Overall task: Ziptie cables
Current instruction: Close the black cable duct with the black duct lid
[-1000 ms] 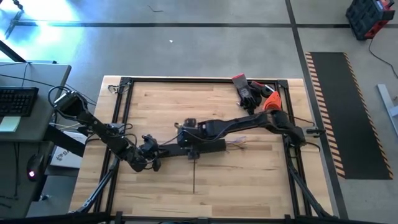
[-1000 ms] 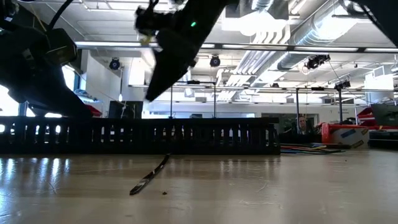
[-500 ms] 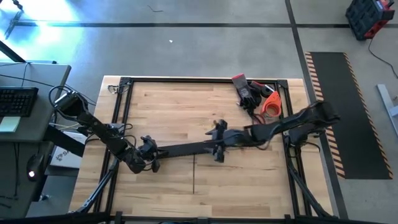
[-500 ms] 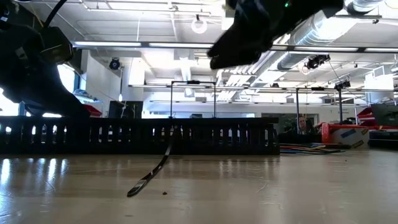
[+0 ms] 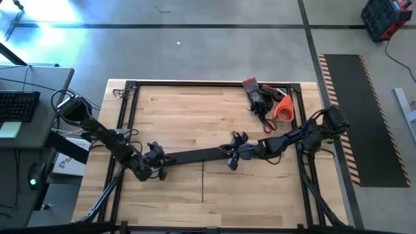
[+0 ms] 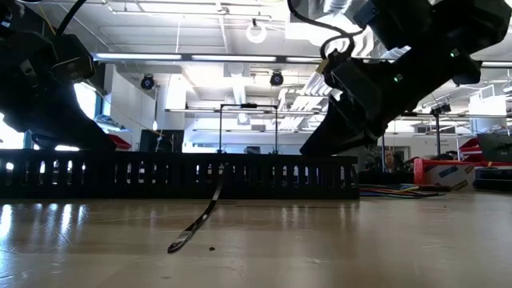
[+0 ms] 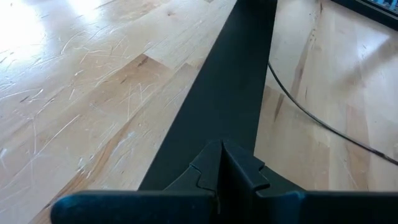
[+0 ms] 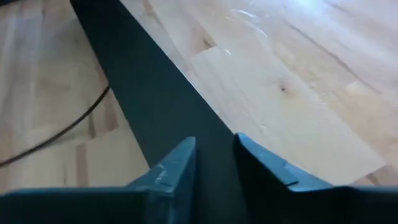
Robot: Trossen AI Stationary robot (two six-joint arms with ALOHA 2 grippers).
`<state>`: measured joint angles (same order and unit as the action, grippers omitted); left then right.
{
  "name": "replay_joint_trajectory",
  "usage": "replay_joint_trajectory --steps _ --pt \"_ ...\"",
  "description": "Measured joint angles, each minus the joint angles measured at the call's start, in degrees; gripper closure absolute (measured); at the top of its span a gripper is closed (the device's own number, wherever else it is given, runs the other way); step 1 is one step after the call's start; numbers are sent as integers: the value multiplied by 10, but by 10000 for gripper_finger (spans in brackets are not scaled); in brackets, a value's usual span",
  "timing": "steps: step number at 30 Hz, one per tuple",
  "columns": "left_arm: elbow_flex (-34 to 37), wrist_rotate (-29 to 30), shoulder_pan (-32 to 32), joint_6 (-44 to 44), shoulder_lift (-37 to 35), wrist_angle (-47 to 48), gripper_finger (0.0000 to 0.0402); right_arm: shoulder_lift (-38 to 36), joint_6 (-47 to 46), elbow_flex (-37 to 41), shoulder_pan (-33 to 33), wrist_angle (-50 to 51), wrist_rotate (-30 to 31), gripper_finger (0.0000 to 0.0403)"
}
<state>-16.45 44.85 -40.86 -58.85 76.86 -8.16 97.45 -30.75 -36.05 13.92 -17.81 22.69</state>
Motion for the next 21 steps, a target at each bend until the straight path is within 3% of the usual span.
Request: replay_joint_trajectory --steps 9,13,17,21 --pt "0 0 0 0 0 -2 402 -65 126 -35 14 -103 97 359" --pt "1 0 0 9 0 -9 402 -20 142 -57 11 -129 47 374" --pt "1 0 0 9 0 -10 402 71 114 -70 11 -114 -6 388" --pt "1 -4 0 10 0 -15 402 127 56 -84 7 -98 9 401"
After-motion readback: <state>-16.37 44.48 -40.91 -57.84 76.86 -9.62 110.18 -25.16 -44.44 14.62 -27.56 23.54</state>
